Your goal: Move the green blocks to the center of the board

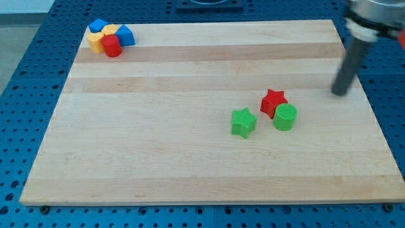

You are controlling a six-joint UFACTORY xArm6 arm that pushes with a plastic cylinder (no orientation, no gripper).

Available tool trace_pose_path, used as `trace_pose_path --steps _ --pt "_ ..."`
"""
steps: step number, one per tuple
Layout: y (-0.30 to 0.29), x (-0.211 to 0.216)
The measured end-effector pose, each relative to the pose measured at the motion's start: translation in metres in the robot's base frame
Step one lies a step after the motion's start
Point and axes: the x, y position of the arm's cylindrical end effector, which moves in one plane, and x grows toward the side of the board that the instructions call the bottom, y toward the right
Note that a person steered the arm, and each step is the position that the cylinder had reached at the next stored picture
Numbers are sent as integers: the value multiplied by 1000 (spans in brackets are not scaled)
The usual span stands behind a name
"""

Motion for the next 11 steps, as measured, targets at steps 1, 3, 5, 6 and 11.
trace_pose_path --steps 1,3,5,6,11 --pt "-38 37" --pt "-168 52" --pt "-143 137" --pt "-171 137" --pt "-195 98"
